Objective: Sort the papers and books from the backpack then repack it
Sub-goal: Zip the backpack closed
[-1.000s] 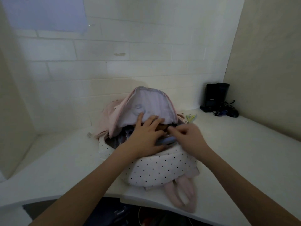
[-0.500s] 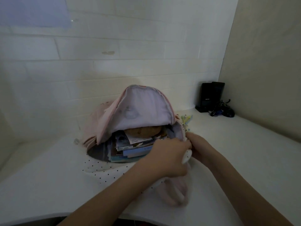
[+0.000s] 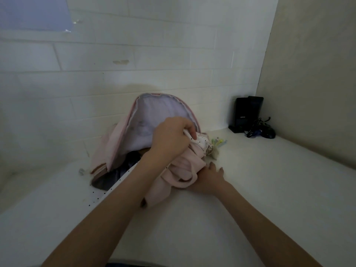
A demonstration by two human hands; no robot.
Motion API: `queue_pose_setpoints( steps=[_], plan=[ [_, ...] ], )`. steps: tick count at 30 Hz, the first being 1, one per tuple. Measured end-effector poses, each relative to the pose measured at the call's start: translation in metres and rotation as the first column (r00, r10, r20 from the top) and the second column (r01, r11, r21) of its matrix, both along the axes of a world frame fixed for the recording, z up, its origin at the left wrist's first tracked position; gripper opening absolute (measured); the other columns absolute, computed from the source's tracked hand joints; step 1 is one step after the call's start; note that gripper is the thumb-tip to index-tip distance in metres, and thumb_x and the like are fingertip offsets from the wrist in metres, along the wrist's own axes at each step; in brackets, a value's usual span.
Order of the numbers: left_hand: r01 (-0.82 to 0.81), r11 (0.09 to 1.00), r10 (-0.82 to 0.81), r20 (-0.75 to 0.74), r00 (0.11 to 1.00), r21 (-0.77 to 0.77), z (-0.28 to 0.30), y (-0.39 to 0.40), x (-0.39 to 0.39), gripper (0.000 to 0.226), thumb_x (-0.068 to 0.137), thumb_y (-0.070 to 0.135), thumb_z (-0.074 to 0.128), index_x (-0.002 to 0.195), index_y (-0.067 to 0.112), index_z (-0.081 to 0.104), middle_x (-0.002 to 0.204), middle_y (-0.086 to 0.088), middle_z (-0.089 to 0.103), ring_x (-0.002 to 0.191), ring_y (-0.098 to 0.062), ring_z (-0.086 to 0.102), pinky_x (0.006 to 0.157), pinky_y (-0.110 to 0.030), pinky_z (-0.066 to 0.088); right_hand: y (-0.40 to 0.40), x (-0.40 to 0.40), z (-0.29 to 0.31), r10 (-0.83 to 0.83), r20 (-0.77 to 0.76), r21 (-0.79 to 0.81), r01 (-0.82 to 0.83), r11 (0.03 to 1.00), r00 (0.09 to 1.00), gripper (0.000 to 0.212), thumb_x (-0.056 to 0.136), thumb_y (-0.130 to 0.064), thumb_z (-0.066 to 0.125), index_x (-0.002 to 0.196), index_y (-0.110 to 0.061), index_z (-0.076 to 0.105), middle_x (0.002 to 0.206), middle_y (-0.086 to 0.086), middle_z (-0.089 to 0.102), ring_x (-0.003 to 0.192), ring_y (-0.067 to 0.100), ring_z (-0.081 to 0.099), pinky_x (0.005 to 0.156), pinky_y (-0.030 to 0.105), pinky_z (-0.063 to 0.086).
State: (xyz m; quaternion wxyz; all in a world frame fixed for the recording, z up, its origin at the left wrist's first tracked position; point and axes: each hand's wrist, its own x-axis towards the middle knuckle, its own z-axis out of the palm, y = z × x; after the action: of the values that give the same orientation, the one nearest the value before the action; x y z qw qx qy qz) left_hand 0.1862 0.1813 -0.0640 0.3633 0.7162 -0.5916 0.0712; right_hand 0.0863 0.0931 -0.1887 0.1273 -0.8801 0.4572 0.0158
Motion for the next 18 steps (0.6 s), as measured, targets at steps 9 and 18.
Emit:
queue_pose_setpoints(
  steps=[9,18],
  plan=[
    [0.086,0.989,-0.083,-0.030,0.996,0.122,-0.016,-0.002,-0.004,0.029,0.074,0.007,0.055,0.079,0.029,0.074,0.089,0.010,0.068,0.088,-0.011,0.060,0.073,-0.027,0.047,-0.024,-0.061,0.016,0.039,0.048,-0.344,-0.020,0.939,0.998,0.030,0.093,-0.033,0.045,0.119,-0.020,0.053,0.120,0.007,0.058,0.106,0.026,0.060,0.089,0.036,0.048],
    [0.066,0.775,0.159,0.296,0.942,-0.628,0.028,0.042,0.002,0.033,0.082,0.033,0.050,0.108,0.018,0.065,0.121,-0.001,0.063,0.122,-0.025,0.048,0.106,-0.052,0.031,-0.015,-0.105,0.067,-0.034,0.852,-0.295,0.533,0.793,0.523,0.016,0.101,-0.016,0.034,0.101,-0.004,0.045,0.080,0.013,0.056,0.064,0.028,0.051,0.056,0.032,0.034]
  ],
)
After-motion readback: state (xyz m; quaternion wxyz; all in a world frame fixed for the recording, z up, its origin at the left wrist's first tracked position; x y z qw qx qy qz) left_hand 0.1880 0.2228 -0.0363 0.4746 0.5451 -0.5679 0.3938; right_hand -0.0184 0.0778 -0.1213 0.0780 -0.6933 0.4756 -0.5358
